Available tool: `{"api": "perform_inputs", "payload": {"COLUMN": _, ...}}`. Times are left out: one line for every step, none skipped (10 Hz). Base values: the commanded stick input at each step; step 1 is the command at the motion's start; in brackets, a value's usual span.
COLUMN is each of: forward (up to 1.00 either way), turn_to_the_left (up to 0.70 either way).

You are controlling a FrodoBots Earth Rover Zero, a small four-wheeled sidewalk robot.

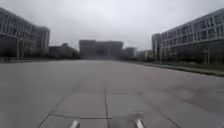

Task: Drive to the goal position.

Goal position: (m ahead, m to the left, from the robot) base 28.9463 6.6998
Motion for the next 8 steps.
{"api": "perform_inputs", "payload": {"forward": 1.0, "turn_to_the_left": 0.0}}
{"api": "perform_inputs", "payload": {"forward": 1.0, "turn_to_the_left": 0.0}}
{"api": "perform_inputs", "payload": {"forward": 1.0, "turn_to_the_left": 0.0}}
{"api": "perform_inputs", "payload": {"forward": 1.0, "turn_to_the_left": 0.0}}
{"api": "perform_inputs", "payload": {"forward": 1.0, "turn_to_the_left": 0.0}}
{"api": "perform_inputs", "payload": {"forward": 1.0, "turn_to_the_left": 0.0}}
{"api": "perform_inputs", "payload": {"forward": 1.0, "turn_to_the_left": 0.0}}
{"api": "perform_inputs", "payload": {"forward": 1.0, "turn_to_the_left": -0.01}}
